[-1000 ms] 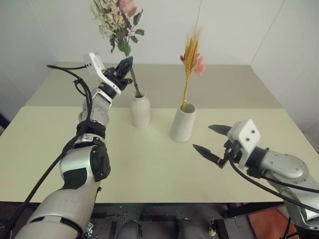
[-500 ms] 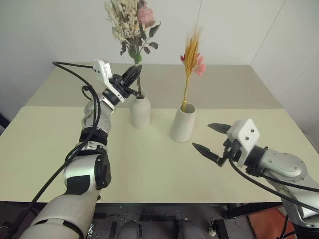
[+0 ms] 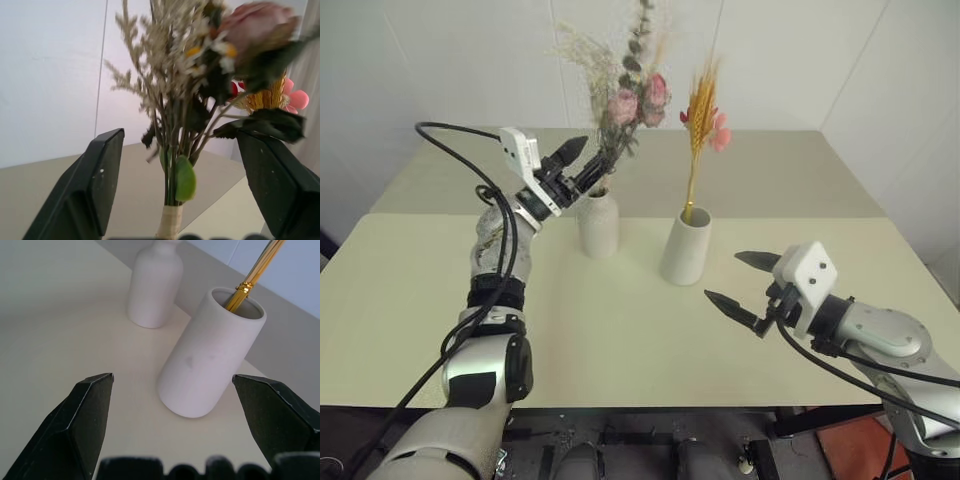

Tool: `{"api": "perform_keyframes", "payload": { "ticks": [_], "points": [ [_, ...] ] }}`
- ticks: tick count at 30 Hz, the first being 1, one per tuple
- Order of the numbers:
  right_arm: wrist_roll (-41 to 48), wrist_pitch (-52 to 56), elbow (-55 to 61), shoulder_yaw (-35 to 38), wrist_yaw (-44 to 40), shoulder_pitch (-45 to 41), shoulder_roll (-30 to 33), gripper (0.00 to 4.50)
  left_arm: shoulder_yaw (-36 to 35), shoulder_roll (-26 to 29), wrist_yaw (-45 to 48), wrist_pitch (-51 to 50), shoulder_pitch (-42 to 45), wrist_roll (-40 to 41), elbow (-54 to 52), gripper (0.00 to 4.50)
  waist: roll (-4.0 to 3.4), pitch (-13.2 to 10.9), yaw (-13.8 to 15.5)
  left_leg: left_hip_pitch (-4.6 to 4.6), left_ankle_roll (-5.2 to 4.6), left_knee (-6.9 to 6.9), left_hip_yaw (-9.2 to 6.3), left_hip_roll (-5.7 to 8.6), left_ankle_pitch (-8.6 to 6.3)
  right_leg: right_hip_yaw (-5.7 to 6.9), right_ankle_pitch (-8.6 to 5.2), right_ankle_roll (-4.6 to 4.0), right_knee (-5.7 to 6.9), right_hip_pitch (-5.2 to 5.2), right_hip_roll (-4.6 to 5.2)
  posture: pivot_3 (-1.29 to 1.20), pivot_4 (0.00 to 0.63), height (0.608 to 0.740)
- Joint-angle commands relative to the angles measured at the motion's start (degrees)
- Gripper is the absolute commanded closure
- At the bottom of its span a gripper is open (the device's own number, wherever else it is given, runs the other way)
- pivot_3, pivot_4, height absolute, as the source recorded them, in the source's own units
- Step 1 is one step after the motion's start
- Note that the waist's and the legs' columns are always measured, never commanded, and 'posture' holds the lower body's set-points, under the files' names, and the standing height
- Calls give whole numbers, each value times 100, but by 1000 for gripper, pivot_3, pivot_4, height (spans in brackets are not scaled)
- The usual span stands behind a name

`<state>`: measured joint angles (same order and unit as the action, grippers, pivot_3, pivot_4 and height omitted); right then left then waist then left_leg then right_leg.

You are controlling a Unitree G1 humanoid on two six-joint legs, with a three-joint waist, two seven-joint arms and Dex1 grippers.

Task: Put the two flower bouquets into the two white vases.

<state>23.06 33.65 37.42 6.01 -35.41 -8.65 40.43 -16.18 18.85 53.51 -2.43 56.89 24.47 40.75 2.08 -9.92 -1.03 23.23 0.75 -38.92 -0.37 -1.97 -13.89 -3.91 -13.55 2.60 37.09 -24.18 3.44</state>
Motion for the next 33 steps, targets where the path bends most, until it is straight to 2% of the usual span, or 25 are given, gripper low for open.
{"api": "perform_keyframes", "payload": {
  "ticks": [1, 7, 11, 17, 20, 25, 33],
  "points": [
    [-43, -186, 52, 97, -47, -49, 53, 0, -74, 259, -107, -398, -309, 188, -749, 35, 0, 0, 1, -2, 0, 0, 0, 0, 0, 0, 0, 0, 0, 1, 0, 0, 150, 740],
    [-71, -217, 36, 121, -87, -17, 58, 0, -477, 800, -48, -1434, -1402, 1063, -2534, 35, -1, 0, -11, -1, 0, 0, 0, -5, 0, -1, 0, 0, 1, -1, 0, 0, 150, 740],
    [35, -239, -92, 433, -216, 41, 183, 0, -789, 1401, 153, -2008, -1996, 1613, -3431, 35, -1, 0, -1, -3, 0, 0, 0, -7, 0, -1, 0, -1, 2, 0, 0, 0, 150, 740],
    [706, -96, -741, 1797, -1063, 221, 840, 0, -967, 2954, 1439, -2176, -3141, 1726, -4349, 35, -2, 1, 38, -9, 0, 2, 5, -7, 0, 0, -2, -4, -3, 6, 0, 0, 150, 740],
    [877, -78, -1039, 2211, -1548, 394, 1241, 0, -1028, 3453, 1833, -2061, -3480, 1637, -4431, 35, -2, 1, 35, -14, 0, 2, 9, -11, 0, 2, -4, -7, -2, 12, -1, 0, 150, 740],
    [1103, -39, -1276, 2697, -2025, 678, 1592, 0, -1043, 3721, 1952, -1947, -3573, 1587, -4425, 35, -2, 1, 26, -29, 0, 4, 18, -17, 0, -1, -6, -10, -1, 21, -4, 0, 150, 740],
    [1135, 52, -940, 3109, -1750, 1071, 1445, 0, -704, 3765, 1995, -1912, -3223, 1479, -4254, 35, -2, 1, 25, -23, 1, 4, 19, -18, -1, -3, -6, -9, -1, 16, -6, 0, 150, 740]
  ]
}}
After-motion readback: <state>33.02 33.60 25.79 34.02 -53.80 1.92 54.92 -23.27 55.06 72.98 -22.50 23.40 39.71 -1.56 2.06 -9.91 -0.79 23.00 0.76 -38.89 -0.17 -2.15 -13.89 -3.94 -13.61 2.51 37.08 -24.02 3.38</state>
